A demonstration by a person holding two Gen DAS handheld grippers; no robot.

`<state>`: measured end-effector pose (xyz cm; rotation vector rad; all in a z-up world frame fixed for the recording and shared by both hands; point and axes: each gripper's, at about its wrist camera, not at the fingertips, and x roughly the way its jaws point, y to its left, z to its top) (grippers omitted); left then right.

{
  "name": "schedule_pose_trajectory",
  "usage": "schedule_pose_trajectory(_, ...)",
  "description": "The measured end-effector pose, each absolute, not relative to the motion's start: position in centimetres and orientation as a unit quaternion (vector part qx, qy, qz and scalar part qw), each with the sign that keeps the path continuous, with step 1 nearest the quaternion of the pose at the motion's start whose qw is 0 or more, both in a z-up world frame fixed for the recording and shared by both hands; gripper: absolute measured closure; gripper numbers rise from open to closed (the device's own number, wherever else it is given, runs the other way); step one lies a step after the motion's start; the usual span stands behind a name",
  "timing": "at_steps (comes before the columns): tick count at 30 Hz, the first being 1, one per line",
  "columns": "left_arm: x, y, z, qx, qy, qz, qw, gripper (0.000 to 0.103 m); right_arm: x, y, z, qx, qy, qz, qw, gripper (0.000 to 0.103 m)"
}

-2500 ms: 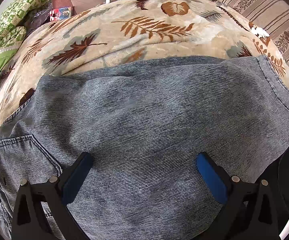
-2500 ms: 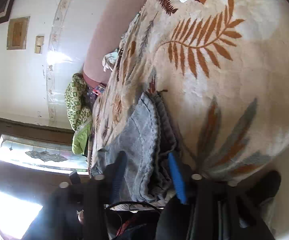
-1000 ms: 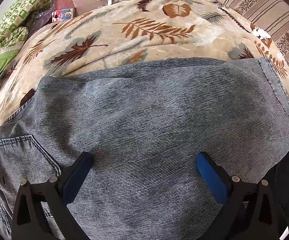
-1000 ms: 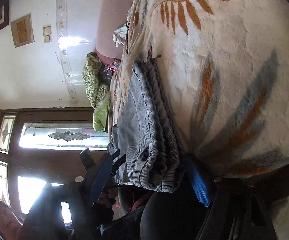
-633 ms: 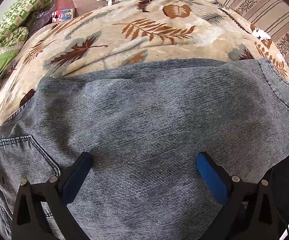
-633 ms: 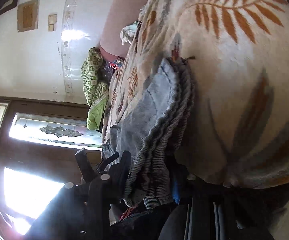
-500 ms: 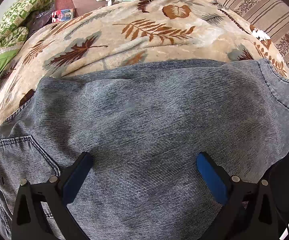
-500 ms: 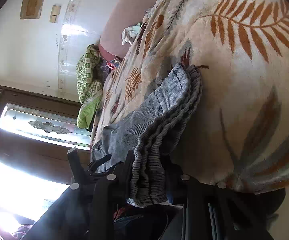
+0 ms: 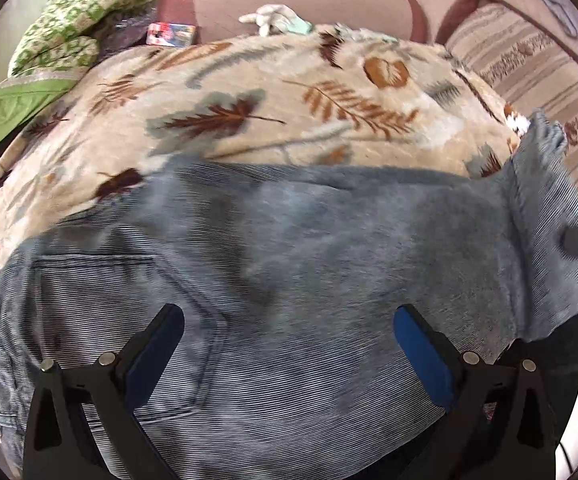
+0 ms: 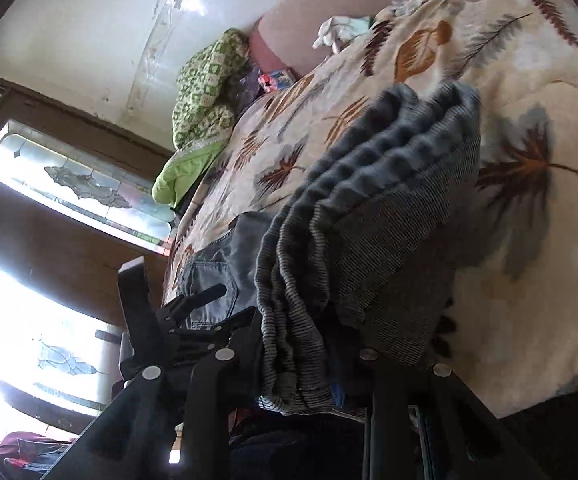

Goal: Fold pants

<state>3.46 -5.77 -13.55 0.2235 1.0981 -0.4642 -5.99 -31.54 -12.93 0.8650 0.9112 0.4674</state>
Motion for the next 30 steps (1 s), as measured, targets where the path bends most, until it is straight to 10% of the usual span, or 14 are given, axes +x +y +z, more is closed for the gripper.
schedule_pose_trajectory(4, 4.3, -1.9, -12.2, 0.077, 0.503, -0.191, 0.839, 0.0, -2.9, -26.5, -14.9, 0.41, 0.469, 0.253, 0.74, 0.072)
schedule_pose_trajectory(8, 5.0, 1.3, -12.2, 0.049, 0.506, -0.161, 0.846, 0.0, -0.9, -21.1, -17.9, 0.438, 0.508, 0.295, 0.681, 0.033)
schedule_pose_trajectory(30, 2.3, -9.9, -17.4, 0.165, 0.526, -0.228, 0.803, 0.0, 0.2, -31.9, -17.9, 0.537, 0.34, 0.254, 0.729, 0.03)
